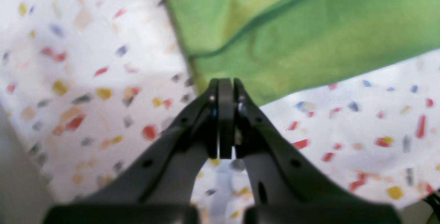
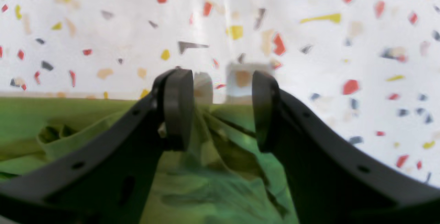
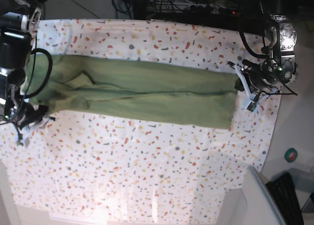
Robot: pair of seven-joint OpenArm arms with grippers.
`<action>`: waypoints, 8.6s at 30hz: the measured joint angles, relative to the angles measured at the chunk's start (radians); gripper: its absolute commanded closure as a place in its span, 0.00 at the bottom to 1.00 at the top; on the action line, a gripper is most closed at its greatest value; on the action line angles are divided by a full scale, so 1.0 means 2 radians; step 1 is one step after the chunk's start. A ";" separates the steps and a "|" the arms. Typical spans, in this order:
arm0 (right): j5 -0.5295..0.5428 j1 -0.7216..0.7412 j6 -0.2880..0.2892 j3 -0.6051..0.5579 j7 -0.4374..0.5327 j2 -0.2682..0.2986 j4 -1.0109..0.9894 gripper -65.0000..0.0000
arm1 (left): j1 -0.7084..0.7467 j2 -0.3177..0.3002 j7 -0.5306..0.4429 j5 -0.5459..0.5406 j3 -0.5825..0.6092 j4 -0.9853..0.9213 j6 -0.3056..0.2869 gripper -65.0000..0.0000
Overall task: Layout the t-shirt on the table in an organized manner, then fold the t-shirt properly
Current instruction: 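Release the strip and regrasp its ends with both grippers, then grasp the strip ends and straighten it with both grippers, then fold the strip end held by the left gripper toward the right gripper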
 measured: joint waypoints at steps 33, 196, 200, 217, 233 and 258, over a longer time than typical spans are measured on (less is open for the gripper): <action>0.060 -0.045 0.005 0.003 -0.125 -0.006 0.127 1.00 | -0.001 -0.005 0.000 0.003 -0.015 -0.013 0.000 1.00; 0.056 -0.239 -0.092 -0.078 -0.003 -0.082 0.400 0.53 | -0.109 -0.006 0.012 -0.109 -0.034 -0.166 -0.053 0.20; 0.056 -0.237 -0.092 -0.079 -0.003 -0.082 0.400 0.53 | -0.115 -0.006 0.007 -0.108 0.014 -0.199 -0.053 0.20; 0.056 -0.238 -0.092 -0.079 -0.003 -0.081 0.399 0.53 | -0.119 -0.003 -0.045 -0.117 0.014 -0.249 -0.053 0.91; 0.058 -0.257 -0.092 -0.078 -0.002 -0.072 0.399 0.53 | -0.040 -0.047 -0.034 -0.091 -0.036 -0.016 -0.016 1.00; 0.056 -0.257 -0.092 -0.077 -0.002 -0.073 0.399 0.53 | -0.020 0.027 0.002 -0.075 0.194 0.068 0.066 1.00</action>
